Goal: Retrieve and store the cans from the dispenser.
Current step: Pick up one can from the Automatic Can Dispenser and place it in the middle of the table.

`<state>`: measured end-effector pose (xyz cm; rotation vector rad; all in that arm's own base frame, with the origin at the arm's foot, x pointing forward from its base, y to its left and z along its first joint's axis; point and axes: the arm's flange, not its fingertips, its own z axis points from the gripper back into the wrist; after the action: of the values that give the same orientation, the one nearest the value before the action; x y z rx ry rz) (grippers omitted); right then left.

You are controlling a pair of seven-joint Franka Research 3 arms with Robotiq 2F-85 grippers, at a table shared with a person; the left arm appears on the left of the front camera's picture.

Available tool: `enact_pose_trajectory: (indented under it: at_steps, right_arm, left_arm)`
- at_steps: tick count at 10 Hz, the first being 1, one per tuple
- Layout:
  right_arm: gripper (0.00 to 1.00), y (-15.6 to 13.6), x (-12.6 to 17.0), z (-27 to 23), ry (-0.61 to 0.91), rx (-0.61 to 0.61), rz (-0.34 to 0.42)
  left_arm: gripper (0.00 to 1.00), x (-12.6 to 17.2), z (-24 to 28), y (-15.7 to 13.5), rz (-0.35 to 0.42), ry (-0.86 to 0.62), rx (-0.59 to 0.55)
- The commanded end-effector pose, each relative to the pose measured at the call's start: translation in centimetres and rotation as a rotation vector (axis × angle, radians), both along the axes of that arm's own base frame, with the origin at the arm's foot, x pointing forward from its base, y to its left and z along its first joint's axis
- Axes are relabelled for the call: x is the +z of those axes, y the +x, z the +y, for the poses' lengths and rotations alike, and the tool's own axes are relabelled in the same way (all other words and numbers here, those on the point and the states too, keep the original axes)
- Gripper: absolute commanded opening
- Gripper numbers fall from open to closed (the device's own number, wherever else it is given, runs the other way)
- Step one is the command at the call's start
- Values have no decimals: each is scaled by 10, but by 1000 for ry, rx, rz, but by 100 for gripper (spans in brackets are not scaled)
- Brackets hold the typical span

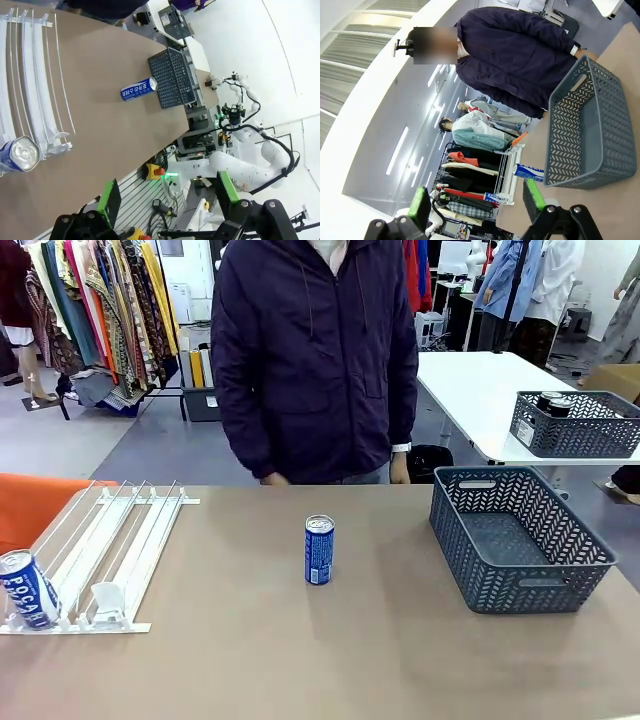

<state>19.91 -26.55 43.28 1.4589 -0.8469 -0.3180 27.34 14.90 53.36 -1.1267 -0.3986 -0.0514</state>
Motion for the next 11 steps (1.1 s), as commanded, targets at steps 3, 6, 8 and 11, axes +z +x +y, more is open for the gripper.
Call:
enact_pose_trajectory:
  at_steps: [3, 6, 8, 11]
  right_arm:
    - [100, 2, 5, 0, 8, -6, -7]
    - [100, 2, 5, 0, 8, -6, -7]
    - [100, 2, 5, 0, 8, -6, -7]
    - [100, 2, 5, 0, 8, -6, -7]
  left_arm:
    - [100, -2, 4, -2, -19, -22, -1]
    - [100, 13, -7, -3, -22, 145, 16]
    - [100, 28, -36, 3, 103, 636, -46]
    - [100, 6, -73, 21, 323, 1230, -142]
